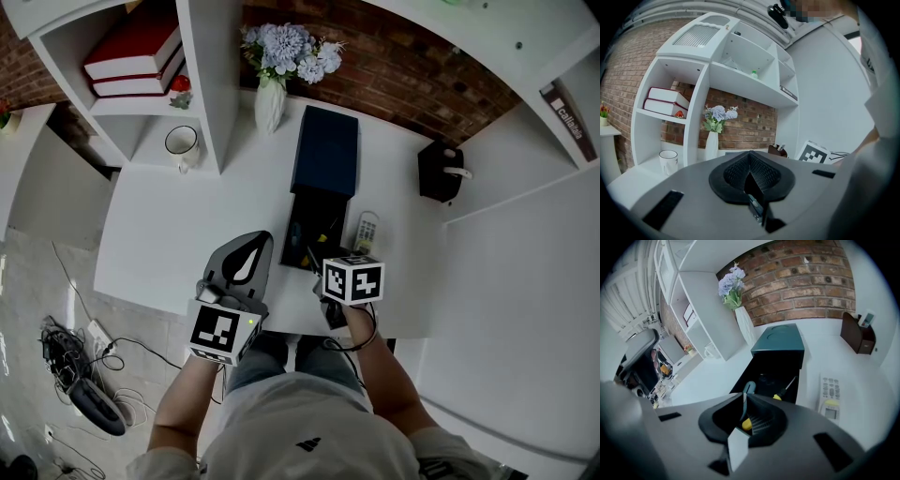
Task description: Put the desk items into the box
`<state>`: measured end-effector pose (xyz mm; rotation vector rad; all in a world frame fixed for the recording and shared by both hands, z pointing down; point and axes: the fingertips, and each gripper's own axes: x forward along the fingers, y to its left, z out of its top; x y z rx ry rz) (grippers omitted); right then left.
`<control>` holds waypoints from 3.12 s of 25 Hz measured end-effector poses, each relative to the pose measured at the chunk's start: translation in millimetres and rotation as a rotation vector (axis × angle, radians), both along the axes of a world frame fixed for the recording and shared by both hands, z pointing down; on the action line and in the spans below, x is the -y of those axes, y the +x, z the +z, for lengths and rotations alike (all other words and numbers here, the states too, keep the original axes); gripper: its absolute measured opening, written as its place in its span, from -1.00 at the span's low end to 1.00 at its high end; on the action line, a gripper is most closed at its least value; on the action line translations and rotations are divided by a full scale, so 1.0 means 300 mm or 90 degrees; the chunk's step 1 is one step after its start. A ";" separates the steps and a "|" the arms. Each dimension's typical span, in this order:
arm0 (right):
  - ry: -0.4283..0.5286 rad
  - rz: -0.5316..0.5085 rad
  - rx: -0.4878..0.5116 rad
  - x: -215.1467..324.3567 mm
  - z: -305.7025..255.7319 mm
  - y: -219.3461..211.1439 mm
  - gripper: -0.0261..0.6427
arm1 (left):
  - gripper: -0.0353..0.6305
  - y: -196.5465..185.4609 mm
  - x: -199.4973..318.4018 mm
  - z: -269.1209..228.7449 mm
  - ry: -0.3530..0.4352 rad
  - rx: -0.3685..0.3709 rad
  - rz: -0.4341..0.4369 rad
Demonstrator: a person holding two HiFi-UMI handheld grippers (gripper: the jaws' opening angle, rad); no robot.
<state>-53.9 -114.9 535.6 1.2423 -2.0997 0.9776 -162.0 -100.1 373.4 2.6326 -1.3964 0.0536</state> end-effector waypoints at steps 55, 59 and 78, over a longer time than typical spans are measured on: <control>0.350 -0.139 0.188 -0.151 -0.644 0.186 -0.89 | -0.86 0.442 -0.104 -0.123 0.031 0.031 0.058; 0.346 -0.144 0.194 -0.148 -0.638 0.182 -0.89 | -0.86 0.436 -0.104 -0.120 0.030 0.030 0.047; 0.330 -0.163 0.196 -0.143 -0.594 0.283 -0.89 | -0.86 0.504 -0.135 -0.087 0.020 0.033 0.000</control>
